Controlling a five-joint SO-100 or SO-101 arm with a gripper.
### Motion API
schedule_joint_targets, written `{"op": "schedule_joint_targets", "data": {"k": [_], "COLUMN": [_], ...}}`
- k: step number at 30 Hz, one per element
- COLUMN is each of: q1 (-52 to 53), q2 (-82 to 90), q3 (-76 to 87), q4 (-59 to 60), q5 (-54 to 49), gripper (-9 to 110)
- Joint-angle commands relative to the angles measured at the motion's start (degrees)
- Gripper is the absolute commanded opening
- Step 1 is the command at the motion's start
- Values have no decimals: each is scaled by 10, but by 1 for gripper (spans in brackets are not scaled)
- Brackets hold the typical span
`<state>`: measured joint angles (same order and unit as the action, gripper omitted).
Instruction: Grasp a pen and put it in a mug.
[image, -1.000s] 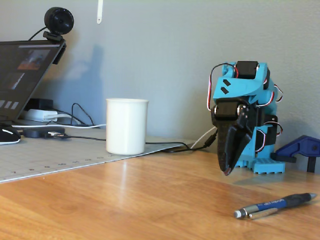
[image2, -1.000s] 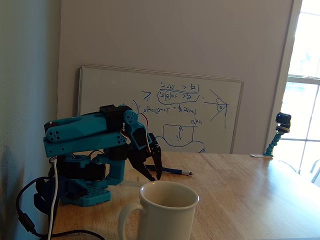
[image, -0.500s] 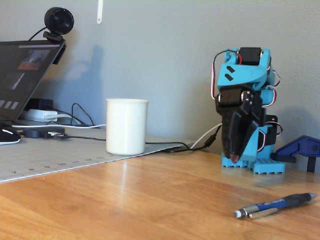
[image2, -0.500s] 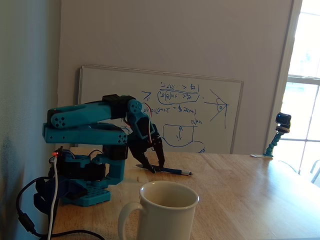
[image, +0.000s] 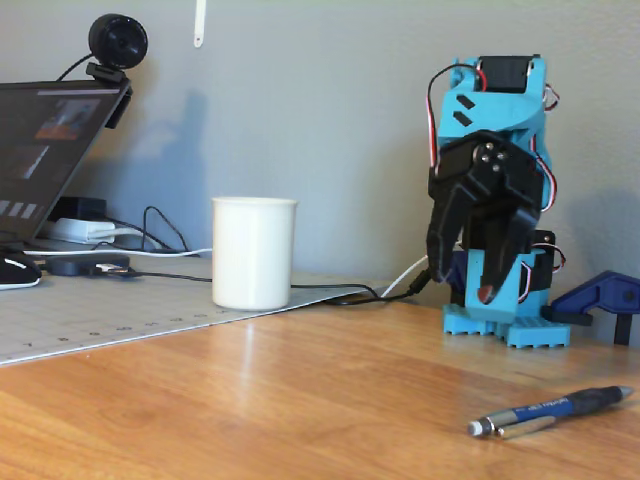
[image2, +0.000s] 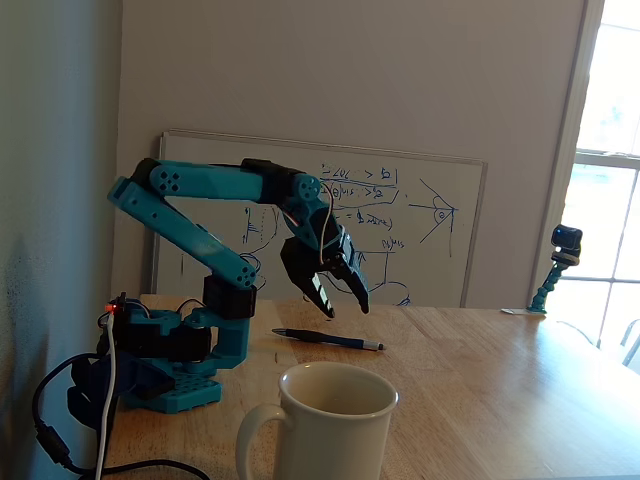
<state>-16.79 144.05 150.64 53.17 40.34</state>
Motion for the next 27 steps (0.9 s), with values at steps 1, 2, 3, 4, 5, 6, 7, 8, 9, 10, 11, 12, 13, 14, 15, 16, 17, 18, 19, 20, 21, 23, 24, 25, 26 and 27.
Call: {"op": "schedule_joint_targets", "data": {"k": [1,2,3,4,5,6,7,8,9,10,11,12,13,14,15,16,17,18,19,20,21,23,24,25,26,27], "q1": [-33,-41,-49,-57,-65,-71,-77,-83,-88,-93,-98,-102,-105,-107,-108,-109,-110,-110,-110,-110,-111,-111,-109,-104,-102,-100], "q2": [-79,-99,-119,-137,-156,-175,-193,-214,-232,-251,-269,-284,-296,-308,-319,-330,-340,-351,-359,-370,-381,-396,-400,-405,-407,-409], "q3": [-90,-102,-114,-127,-139,-149,-157,-166,-174,-181,-188,-195,-203,-210,-217,-223,-229,-233,-233,-233,-234,-236,-236,-236,-236,-236], "q4": [-37,-47,-57,-68,-79,-90,-99,-108,-116,-124,-133,-142,-150,-160,-171,-180,-191,-200,-207,-215,-221,-232,-236,-241,-244,-247], "q5": [178,220,262,304,345,387,425,463,499,534,567,598,626,650,671,689,705,719,729,736,739,739,738,737,734,733], "gripper": [20,20,20,20,20,20,20,20,20,20,20,20,20,20,21,21,22,24,25,27,28,31,32,33,33,34]}}
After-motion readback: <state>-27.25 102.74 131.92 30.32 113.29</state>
